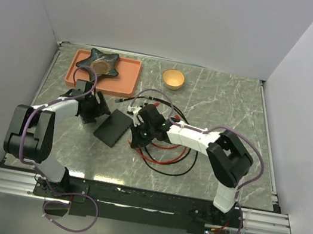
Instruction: Insert the plug into the switch port
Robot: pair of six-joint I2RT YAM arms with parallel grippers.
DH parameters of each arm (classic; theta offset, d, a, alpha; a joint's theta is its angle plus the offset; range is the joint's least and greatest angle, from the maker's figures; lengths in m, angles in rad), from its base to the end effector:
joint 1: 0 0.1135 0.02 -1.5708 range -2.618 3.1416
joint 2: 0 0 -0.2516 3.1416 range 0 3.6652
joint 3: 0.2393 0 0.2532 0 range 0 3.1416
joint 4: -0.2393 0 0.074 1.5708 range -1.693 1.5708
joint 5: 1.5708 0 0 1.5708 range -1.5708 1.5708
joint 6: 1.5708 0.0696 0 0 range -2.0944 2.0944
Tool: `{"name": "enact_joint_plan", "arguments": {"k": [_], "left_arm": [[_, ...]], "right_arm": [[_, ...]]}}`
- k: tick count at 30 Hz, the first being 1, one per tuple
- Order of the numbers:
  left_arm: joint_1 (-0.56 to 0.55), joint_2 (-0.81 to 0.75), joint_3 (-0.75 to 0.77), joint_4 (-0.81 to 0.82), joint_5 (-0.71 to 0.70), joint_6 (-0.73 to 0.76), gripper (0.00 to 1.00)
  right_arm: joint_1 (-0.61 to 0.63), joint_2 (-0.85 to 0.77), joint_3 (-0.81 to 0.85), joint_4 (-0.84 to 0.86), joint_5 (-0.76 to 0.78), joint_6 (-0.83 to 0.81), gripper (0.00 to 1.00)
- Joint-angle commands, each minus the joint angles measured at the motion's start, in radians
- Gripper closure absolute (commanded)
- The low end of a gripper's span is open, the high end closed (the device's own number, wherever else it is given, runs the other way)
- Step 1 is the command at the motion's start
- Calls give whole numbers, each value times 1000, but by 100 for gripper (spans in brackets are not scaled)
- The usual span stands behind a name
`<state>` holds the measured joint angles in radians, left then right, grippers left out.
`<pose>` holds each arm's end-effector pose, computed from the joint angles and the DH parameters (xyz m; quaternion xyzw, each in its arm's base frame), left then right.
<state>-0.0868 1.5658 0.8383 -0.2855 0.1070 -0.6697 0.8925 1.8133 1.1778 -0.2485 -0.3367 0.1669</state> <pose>0.3163 -0.0350 0.1248 -0.2617 0.9237 -0.1493 0.2365 0.2347 0.3279 0.1520 -0.3822 0.8479 0.3039 0.2067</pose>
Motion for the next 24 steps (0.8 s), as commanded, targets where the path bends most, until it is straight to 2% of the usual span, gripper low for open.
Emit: {"name": "enact_joint_plan", "arguments": {"k": [1, 14, 24], "left_arm": [[30, 20, -56, 131, 181, -27, 16], [30, -3, -131, 151, 270, -102, 19], [32, 7, -136, 135, 254, -103, 19]], "right_arm": [[8, 55, 62, 26, -12, 5, 100], [48, 87, 59, 63, 93, -3, 100], [105, 106, 68, 80, 206, -46, 100]]}}
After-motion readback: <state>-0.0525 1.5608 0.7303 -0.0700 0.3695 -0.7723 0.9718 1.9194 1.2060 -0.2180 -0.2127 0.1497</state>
